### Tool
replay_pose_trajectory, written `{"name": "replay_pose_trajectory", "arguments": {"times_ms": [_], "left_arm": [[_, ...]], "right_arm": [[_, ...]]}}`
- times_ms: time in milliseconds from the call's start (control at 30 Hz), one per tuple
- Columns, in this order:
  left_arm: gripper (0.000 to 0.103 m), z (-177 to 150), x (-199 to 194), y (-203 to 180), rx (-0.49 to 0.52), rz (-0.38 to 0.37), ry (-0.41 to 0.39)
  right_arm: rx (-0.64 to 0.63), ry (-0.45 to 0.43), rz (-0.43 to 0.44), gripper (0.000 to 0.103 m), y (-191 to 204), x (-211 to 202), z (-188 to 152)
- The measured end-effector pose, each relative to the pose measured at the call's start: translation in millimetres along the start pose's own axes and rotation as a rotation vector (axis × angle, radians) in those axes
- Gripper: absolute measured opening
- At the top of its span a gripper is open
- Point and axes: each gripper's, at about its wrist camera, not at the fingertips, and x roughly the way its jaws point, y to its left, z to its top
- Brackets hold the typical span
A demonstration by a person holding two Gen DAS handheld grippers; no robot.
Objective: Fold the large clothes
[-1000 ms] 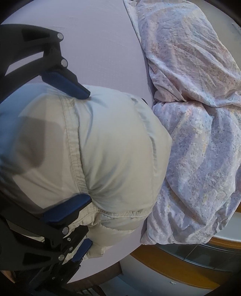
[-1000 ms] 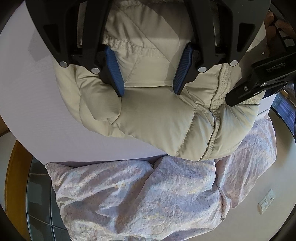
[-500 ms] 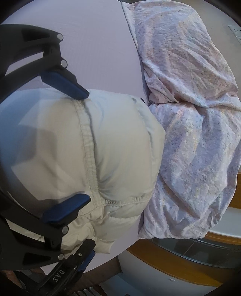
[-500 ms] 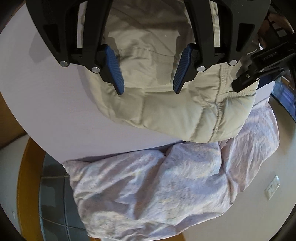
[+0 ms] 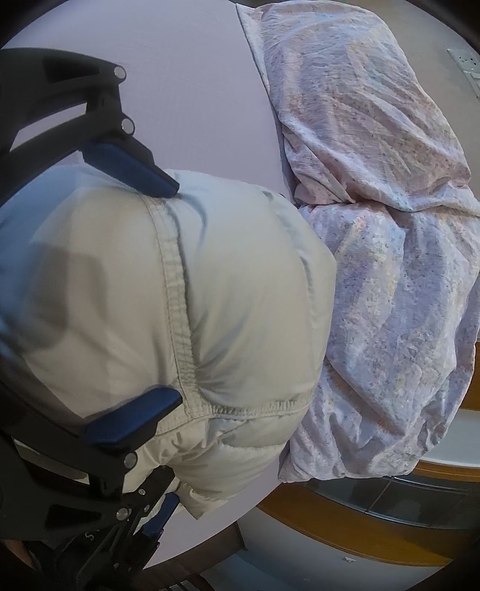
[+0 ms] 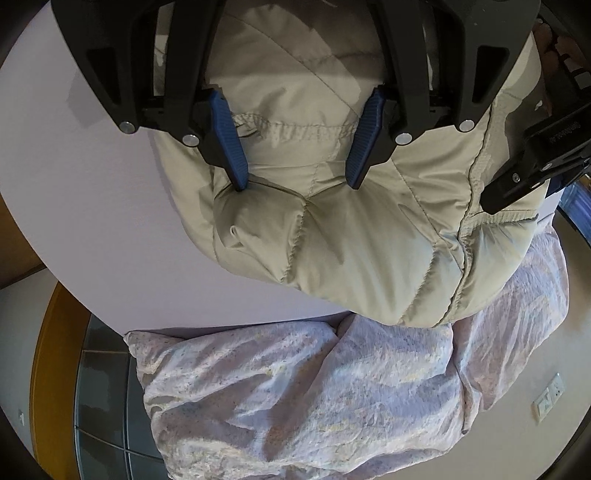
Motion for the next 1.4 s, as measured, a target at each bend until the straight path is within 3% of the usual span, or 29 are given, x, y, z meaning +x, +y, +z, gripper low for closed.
{"name": "replay_pose_trajectory", "arguments": {"times_ms": [633, 933, 1200, 1300, 1400], "left_arm": [[0.101, -4, 7, 1, 0.004, 0.013, -0.027], [0.101, 8, -1, 2, 0.042, -0.019, 0.046], [0.101, 13, -27, 6, 0.078, -0.026, 0.062], [0.101, 12, -39, 13, 0.082, -0.031, 0.057], [0.101, 10, -47, 22, 0.090, -0.022, 0.051]], "right_arm": [[-0.015, -0.042, -0.004, 0.057, 0, 6, -4], [-0.010, 0.084, 0.024, 0.061, -3, -1, 16], [0.019, 0.113, 0.025, 0.064, -5, -21, 26], [0.052, 0.112, 0.023, 0.078, -19, -32, 30], [0.114, 0.127, 0.042, 0.083, -41, -40, 33]]}}
